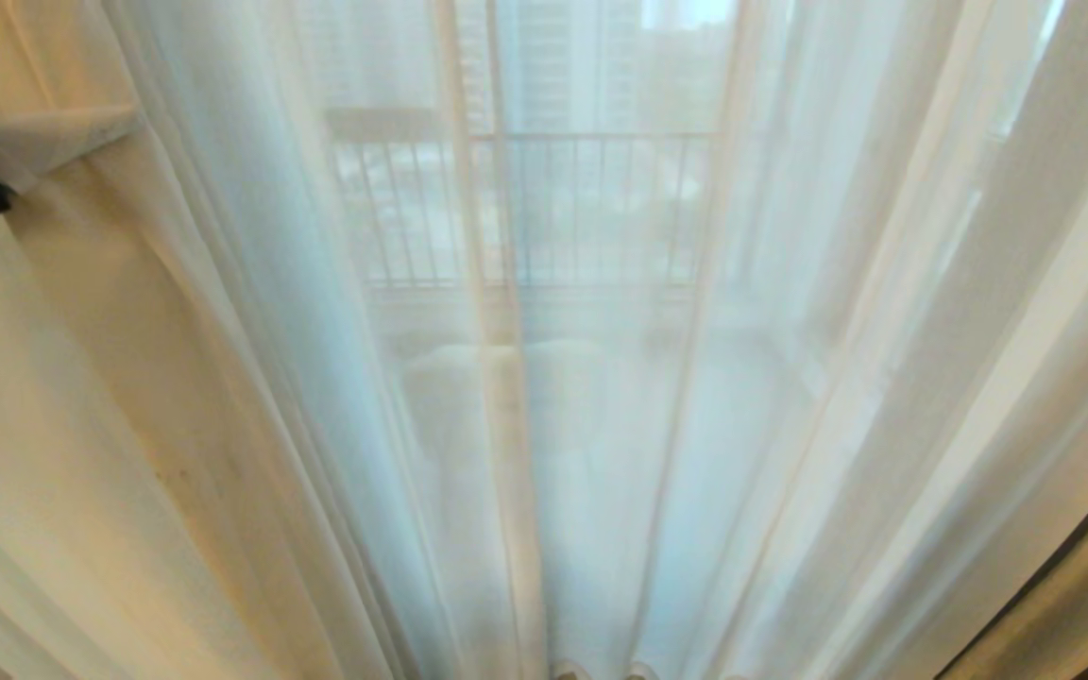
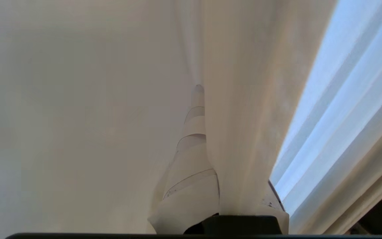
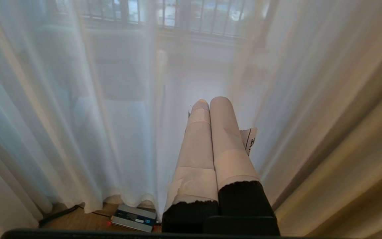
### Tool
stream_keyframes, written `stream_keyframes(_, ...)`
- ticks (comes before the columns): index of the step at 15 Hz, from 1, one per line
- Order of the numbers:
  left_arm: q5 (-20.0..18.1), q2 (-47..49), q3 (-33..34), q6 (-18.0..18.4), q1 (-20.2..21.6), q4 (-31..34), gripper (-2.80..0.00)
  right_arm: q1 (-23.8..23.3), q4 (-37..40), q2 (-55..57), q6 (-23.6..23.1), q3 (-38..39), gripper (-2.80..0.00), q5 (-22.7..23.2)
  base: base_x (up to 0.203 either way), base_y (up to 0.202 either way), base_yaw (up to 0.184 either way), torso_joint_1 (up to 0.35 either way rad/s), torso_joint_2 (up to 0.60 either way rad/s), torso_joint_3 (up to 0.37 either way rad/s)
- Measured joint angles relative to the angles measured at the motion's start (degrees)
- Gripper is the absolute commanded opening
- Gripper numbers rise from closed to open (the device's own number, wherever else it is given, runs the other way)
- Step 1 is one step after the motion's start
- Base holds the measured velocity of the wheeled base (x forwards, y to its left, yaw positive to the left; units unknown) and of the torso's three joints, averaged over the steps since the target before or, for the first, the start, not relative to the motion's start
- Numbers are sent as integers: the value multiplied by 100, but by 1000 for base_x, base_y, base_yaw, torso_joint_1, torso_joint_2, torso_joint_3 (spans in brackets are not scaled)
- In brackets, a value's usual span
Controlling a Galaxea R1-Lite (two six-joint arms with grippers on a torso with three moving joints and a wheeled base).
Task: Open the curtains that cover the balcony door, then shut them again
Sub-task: Close the inner curtains on both sides
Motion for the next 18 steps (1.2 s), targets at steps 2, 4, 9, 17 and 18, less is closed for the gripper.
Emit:
stream_keyframes(2,-16,-4,-5,2,-15,-5,-280,0,0,0,1,0,-280,-4,0,-180,-1,-7,-1,5)
stream_keyframes(4,4,-1,17,-2,6,1,-280,0,3,0,0,0,-280,-1,0,-49,-1,9,2,0)
stream_keyframes(9,-5,-1,27,0,-4,11,-280,2,0,0,0,0,-280,-4,0,0,0,0,0,0)
stream_keyframes(17,-27,7,-80,66,-152,32,-280,2,2,0,0,0,-280,-1,0,0,0,0,0,0)
stream_keyframes(18,-27,10,-129,60,-250,36,-280,2,2,0,0,0,-280,0,0,0,0,0,0,0)
